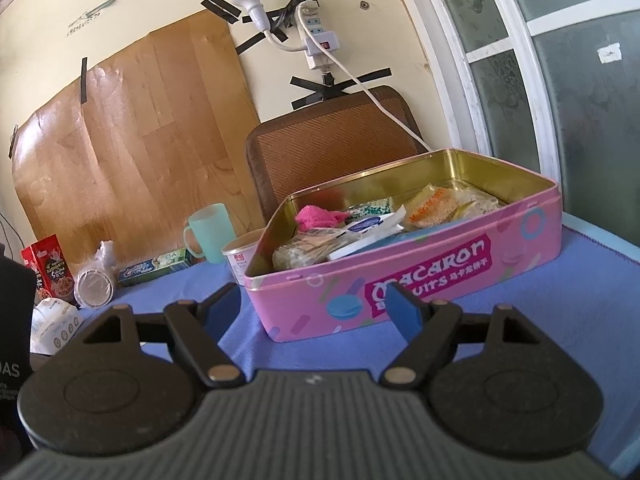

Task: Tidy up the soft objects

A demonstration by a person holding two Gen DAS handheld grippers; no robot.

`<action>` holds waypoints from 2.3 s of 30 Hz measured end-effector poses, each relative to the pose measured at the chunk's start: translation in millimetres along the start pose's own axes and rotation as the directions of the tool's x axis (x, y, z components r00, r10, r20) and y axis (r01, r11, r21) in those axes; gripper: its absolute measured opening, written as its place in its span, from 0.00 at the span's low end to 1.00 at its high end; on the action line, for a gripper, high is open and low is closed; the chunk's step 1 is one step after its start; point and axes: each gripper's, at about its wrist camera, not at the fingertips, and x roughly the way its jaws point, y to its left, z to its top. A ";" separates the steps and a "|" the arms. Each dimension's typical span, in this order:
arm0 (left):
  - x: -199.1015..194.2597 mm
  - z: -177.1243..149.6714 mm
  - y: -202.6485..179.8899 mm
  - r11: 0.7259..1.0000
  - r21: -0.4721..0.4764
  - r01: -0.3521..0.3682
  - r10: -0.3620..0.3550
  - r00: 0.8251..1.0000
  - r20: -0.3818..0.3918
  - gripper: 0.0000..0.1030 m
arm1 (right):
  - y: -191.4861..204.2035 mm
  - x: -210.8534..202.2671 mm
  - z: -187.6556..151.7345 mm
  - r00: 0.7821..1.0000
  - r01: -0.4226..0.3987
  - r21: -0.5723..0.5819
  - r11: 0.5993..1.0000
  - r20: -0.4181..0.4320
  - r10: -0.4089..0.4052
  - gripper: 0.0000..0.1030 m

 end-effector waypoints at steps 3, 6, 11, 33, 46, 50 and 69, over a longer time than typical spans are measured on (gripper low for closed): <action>2.6 -0.3 -2.3 1.000 0.006 0.002 -0.001 1.000 -0.009 1.00 | -1.9 1.0 -0.5 1.000 0.000 0.005 1.000 -0.003 0.000 0.79; 4.8 0.0 -3.8 1.000 0.008 0.006 -0.006 1.000 -0.016 1.00 | -4.1 1.8 -0.6 1.000 0.000 0.011 1.000 -0.005 0.000 0.79; 7.8 1.3 -6.5 1.000 0.014 0.012 -0.012 1.000 -0.028 1.00 | -6.2 4.0 0.5 1.000 -0.001 0.012 1.000 -0.010 0.001 0.79; -2.6 5.3 1.6 1.000 -0.027 -0.003 0.004 0.999 0.044 1.00 | -6.9 5.1 3.5 1.000 -0.002 0.009 1.000 -0.009 0.002 0.79; -4.2 1.8 7.8 0.999 -0.052 -0.004 0.005 1.000 0.027 1.00 | -2.1 0.6 3.8 1.000 -0.005 -0.010 1.000 -0.001 0.005 0.79; -4.6 1.5 9.7 0.998 -0.060 -0.002 0.004 1.000 0.024 1.00 | -2.0 -0.1 4.3 1.000 -0.004 -0.011 1.000 0.001 0.004 0.79; -4.6 -1.8 16.1 0.997 -0.081 0.004 -0.003 1.000 0.009 1.00 | 7.5 -1.3 2.7 1.000 -0.008 -0.043 0.999 -0.004 0.008 0.79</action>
